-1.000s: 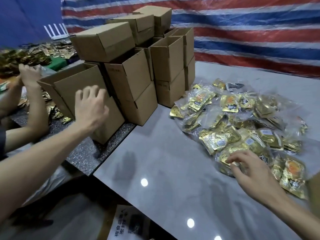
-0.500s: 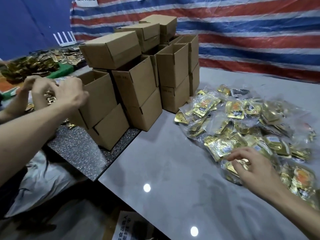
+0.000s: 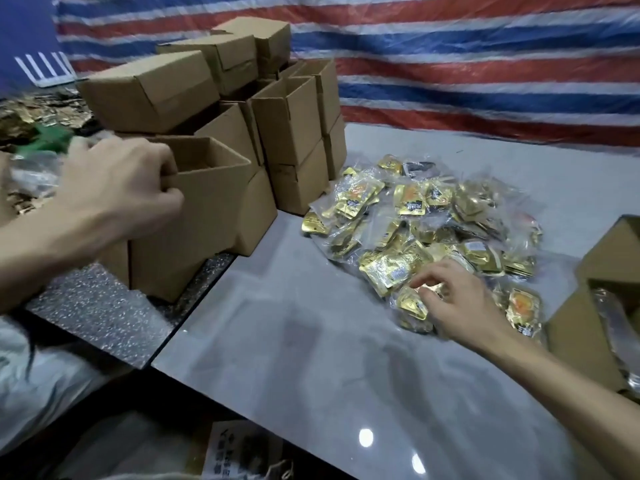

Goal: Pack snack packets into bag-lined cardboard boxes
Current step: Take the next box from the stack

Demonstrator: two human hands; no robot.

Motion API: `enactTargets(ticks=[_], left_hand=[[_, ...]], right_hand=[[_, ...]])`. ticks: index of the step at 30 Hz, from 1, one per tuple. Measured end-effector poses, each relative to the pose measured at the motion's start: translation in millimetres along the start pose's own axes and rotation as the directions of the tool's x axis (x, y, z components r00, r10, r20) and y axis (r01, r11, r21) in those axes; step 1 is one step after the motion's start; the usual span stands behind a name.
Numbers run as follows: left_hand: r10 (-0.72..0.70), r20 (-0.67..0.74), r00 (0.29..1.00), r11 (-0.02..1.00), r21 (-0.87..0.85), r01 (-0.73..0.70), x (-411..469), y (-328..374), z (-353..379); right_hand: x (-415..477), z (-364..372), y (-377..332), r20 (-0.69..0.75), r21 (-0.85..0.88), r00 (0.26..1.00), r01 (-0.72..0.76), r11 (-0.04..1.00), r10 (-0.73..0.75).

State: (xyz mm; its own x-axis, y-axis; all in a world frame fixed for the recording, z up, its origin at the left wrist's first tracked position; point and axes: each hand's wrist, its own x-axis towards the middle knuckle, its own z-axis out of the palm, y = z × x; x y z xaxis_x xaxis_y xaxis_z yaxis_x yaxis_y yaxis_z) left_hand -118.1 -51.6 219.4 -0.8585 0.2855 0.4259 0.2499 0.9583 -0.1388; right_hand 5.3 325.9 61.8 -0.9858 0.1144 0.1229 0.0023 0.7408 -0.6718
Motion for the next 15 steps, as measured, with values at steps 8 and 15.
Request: enactTargets(ticks=[8, 15], left_hand=[[0.401, 0.258, 0.879, 0.906, -0.256, -0.338, -58.7, 112.0, 3.1], [0.641, 0.21, 0.739, 0.739, -0.431, -0.518, -99.9, 190.5, 38.5]], right_hand=[[-20.6, -17.4, 6.3, -0.037, 0.022, 0.999, -0.022, 1.0, 0.023], [-51.3, -20.8, 36.6, -0.104, 0.172, 0.976, -0.173, 0.97, 0.192]])
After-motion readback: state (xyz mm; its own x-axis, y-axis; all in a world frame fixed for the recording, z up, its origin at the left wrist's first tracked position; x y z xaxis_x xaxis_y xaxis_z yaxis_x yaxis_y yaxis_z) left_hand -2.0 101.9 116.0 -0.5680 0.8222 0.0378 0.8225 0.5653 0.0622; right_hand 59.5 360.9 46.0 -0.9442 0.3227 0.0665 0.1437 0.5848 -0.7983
